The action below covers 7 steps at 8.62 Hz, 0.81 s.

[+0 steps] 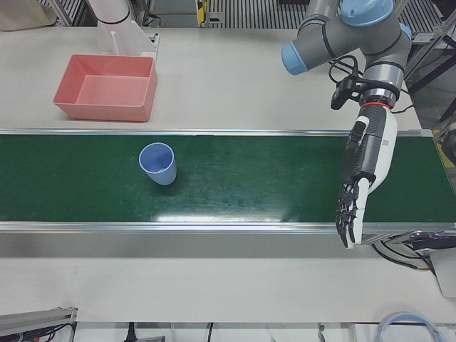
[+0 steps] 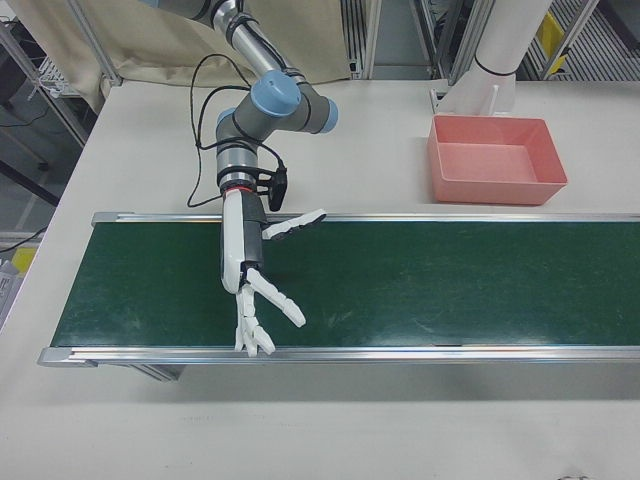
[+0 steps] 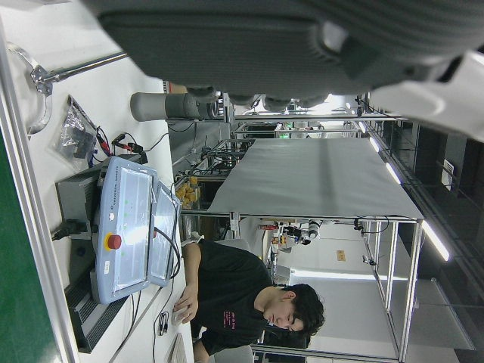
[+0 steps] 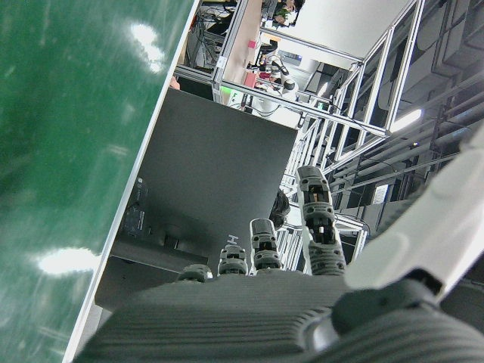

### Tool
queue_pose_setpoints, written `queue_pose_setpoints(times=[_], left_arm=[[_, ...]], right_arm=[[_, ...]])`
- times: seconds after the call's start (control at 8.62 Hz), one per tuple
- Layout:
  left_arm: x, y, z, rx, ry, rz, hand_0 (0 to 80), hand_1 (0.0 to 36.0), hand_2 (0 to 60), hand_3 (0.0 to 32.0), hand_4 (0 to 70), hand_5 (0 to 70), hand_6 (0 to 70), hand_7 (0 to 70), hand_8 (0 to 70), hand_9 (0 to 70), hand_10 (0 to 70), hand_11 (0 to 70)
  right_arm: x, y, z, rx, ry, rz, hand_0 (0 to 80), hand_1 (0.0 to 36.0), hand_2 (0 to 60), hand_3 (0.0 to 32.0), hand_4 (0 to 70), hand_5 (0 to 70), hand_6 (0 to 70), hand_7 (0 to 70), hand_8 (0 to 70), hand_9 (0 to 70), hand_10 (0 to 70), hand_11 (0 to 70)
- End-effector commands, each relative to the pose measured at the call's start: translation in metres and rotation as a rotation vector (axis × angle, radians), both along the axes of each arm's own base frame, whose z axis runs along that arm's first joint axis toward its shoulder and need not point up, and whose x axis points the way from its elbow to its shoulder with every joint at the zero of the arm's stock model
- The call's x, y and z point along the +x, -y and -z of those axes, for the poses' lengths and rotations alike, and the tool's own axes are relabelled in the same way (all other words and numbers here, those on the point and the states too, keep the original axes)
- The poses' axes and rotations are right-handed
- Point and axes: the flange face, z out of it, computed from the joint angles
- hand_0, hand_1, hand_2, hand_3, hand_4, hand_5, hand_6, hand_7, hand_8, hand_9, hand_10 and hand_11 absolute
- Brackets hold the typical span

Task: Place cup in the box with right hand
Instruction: 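Lower the open right hand toward the conveyor ahead of the blue cup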

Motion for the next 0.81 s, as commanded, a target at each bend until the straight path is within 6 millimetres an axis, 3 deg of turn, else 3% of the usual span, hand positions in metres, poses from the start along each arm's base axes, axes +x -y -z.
queue_pose_setpoints(times=[0.0, 0.12, 0.35, 0.46, 0.58, 0.7], left_arm=[[0.0001, 0.0001, 0.0000, 0.001, 0.000, -0.001, 0.0, 0.0, 0.0, 0.0, 0.0, 0.0, 0.0, 0.0, 0.0, 0.0, 0.0, 0.0], [0.0000, 0.0000, -0.0002, -0.001, 0.000, 0.000, 0.0, 0.0, 0.0, 0.0, 0.0, 0.0, 0.0, 0.0, 0.0, 0.0, 0.0, 0.0], [0.0000, 0.0000, -0.0002, -0.001, 0.000, 0.000, 0.0, 0.0, 0.0, 0.0, 0.0, 0.0, 0.0, 0.0, 0.0, 0.0, 0.0, 0.0], [0.0000, 0.0000, -0.0002, -0.001, 0.000, 0.000, 0.0, 0.0, 0.0, 0.0, 0.0, 0.0, 0.0, 0.0, 0.0, 0.0, 0.0, 0.0], [0.0001, -0.0001, -0.0002, -0.001, 0.000, -0.001, 0.0, 0.0, 0.0, 0.0, 0.0, 0.0, 0.0, 0.0, 0.0, 0.0, 0.0, 0.0], [0.0000, 0.0000, -0.0002, -0.001, 0.000, 0.000, 0.0, 0.0, 0.0, 0.0, 0.0, 0.0, 0.0, 0.0, 0.0, 0.0, 0.0, 0.0]], right_arm=[[-0.0036, -0.0039, -0.0016, -0.006, -0.007, 0.013, 36.9, 2.9, 7.8, 0.0, 19.7, 0.6, 3.9, 20.2, 1.5, 7.5, 0.0, 0.0], [-0.0078, -0.0043, -0.0016, -0.006, -0.007, 0.019, 41.3, 0.7, 1.9, 0.0, 23.1, 0.7, 3.8, 19.8, 1.6, 7.4, 0.0, 0.0], [-0.0136, -0.0042, 0.0013, -0.002, -0.005, 0.028, 39.5, 2.4, 6.0, 0.0, 21.0, 0.8, 3.9, 20.2, 1.7, 7.6, 0.0, 0.0], [-0.0125, -0.0045, 0.0005, -0.004, -0.004, 0.027, 43.9, 0.0, 0.0, 0.0, 25.3, 0.9, 4.0, 21.0, 1.7, 7.8, 0.0, 0.0], [-0.0124, -0.0045, 0.0012, -0.002, -0.005, 0.026, 41.7, 1.7, 4.2, 0.0, 23.1, 0.9, 4.1, 20.9, 1.7, 7.8, 0.0, 0.0], [-0.0133, -0.0048, 0.0011, -0.003, -0.007, 0.029, 42.9, 0.8, 2.0, 0.0, 23.9, 0.9, 4.0, 20.6, 1.6, 7.6, 0.0, 0.0]])
